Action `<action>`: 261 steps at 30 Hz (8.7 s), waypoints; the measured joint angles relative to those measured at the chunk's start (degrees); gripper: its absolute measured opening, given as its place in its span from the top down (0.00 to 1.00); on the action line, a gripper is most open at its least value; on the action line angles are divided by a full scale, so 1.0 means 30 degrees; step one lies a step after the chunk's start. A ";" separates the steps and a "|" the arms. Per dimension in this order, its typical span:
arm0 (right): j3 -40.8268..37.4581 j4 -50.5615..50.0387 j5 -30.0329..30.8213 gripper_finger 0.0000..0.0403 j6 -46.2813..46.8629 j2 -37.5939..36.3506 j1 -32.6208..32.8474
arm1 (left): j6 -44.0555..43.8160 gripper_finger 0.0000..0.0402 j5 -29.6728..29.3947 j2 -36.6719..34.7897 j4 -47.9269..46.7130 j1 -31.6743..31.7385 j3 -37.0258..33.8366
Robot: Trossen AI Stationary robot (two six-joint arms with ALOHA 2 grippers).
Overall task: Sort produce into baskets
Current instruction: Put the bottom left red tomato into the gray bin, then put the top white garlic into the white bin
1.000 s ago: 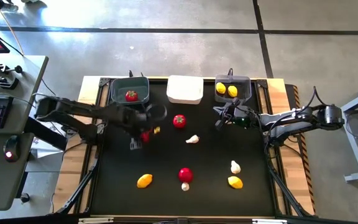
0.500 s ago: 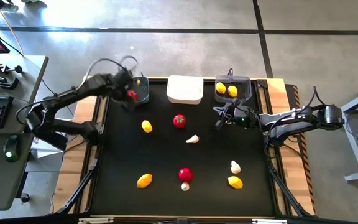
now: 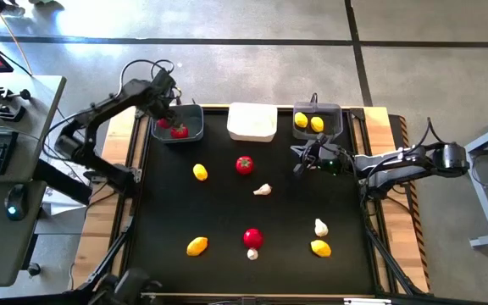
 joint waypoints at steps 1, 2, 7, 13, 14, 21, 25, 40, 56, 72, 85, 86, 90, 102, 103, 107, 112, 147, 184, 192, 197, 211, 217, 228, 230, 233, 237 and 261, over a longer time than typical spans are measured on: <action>0.0000 -0.0012 -0.0016 0.99 0.0003 -0.0005 0.0000 | 0.0171 0.49 -0.0131 0.0353 0.0079 0.0082 0.0209; 0.0000 -0.0013 -0.0020 0.99 0.0006 -0.0002 0.0000 | 0.0309 0.49 -0.0406 0.0713 0.0110 0.0161 0.0433; 0.0000 -0.0078 -0.0031 0.99 0.0057 -0.0007 0.0000 | 0.0538 0.49 -0.0542 0.2164 -0.0039 0.0610 0.1309; 0.0000 -0.0336 -0.0039 0.99 0.0058 -0.0001 0.0000 | 0.1288 0.44 -0.0464 0.3251 -0.0504 0.0717 0.1564; 0.0000 -0.0342 -0.0045 0.99 0.0064 0.0000 0.0000 | 0.1318 0.43 -0.0454 0.3376 -0.0539 0.0717 0.1564; 0.0000 -0.0383 -0.0089 0.99 0.0057 0.0000 0.0000 | 0.1496 0.38 -0.0441 0.3609 -0.0594 0.0703 0.1564; 0.0000 -0.0408 -0.0089 0.99 0.0060 -0.0004 0.0000 | 0.1318 0.35 -0.0443 0.3410 -0.0749 0.0695 0.1564; 0.0000 -0.0408 -0.0077 0.99 0.0062 -0.0005 0.0000 | 0.2036 0.34 -0.0297 0.3425 -0.0527 0.0680 0.1564; 0.0000 -0.0408 -0.0067 0.99 0.0057 0.0000 0.0007 | 0.4517 0.34 -0.0282 0.3425 0.0836 0.0687 0.1564; 0.0000 -0.0401 -0.0071 0.99 0.0082 0.0000 0.0007 | 0.7310 0.25 0.0141 0.3425 0.1754 0.0680 0.1557; 0.0000 -0.0401 -0.0073 0.99 0.0137 0.0000 0.0001 | 0.7689 0.04 -0.0865 0.3252 0.1789 0.0677 0.1557; 0.0000 -0.0401 -0.0069 0.99 0.0137 0.0000 0.0002 | 0.7702 0.04 -0.0864 0.3074 0.1795 0.0631 0.1557; 0.0000 -0.0401 -0.0067 0.99 0.0137 -0.0003 0.0005 | 0.8020 0.04 -0.0474 0.2036 0.1767 0.0222 0.1557; 0.0000 -0.0401 -0.0067 0.99 0.0137 -0.0002 0.0007 | 0.8168 0.04 0.5786 -0.1725 0.3988 -0.2926 -0.0503; 0.0000 -0.0401 -0.0067 0.99 0.0137 -0.0003 0.0005 | 0.8112 0.04 0.5707 -0.2023 0.4589 -0.3322 -0.0937; 0.0000 -0.0401 -0.0148 0.99 0.0064 -0.0006 0.0000 | 0.7697 0.04 0.5564 -0.3032 0.6928 -0.4800 -0.2638; 0.0000 -0.0401 -0.0451 0.99 0.0066 -0.0006 0.0007 | 0.7283 0.04 0.5518 -0.3810 0.7953 -0.6661 -0.3691; 0.0007 0.0182 -0.3156 0.72 0.0363 0.0000 0.0627 | -0.1832 0.04 0.4620 -0.1385 2.0712 -1.9594 -0.7106; 0.0007 0.0036 -0.3149 0.72 0.0088 -0.0007 0.0627 | -0.0895 0.10 -0.1086 0.8984 2.7372 -2.0864 -0.3222; 0.0007 0.0046 -0.3149 0.72 -0.0147 -0.0007 0.0627 | -0.0878 0.24 0.0678 1.0186 2.7375 -2.0864 -0.2347; 0.0007 0.0160 -0.3142 0.72 -0.0147 -0.0007 0.0619 | -0.0857 0.27 0.1080 1.1186 2.6347 -2.0864 -0.0835; 0.0007 0.0036 -0.3142 0.72 -0.0147 -0.0007 0.0619 | 0.0686 0.69 0.1036 1.1288 2.5183 -2.0940 -0.0093; 0.0015 0.0029 -0.3142 0.72 -0.0147 -0.0007 0.0625 | 0.1852 0.86 0.1102 0.9433 2.3623 -2.0537 -0.0119; 0.0011 0.0113 -0.3142 0.72 -0.0147 -0.0002 0.0619 | 0.3042 0.84 0.0291 0.3946 2.1044 -1.7313 -0.0104; 0.0015 0.0150 -0.3140 0.72 -0.0138 -0.0004 0.0619 | 0.3055 0.84 -0.0422 0.3513 2.0821 -1.6242 -0.0104; 0.0015 0.0187 -0.3134 0.72 -0.0118 -0.0001 0.0619 | 0.3031 0.85 -0.0484 0.3527 2.0936 -1.4554 -0.0104; 0.0015 0.0208 -0.3134 0.72 -0.0082 0.0000 0.0623 | 0.2842 0.85 0.0707 0.4402 2.1474 -1.2643 -0.0097; 0.0015 0.0255 -0.2532 0.72 0.0188 -0.0002 0.0619 | 0.2221 0.82 0.2249 0.8622 2.2461 -0.8942 -0.0111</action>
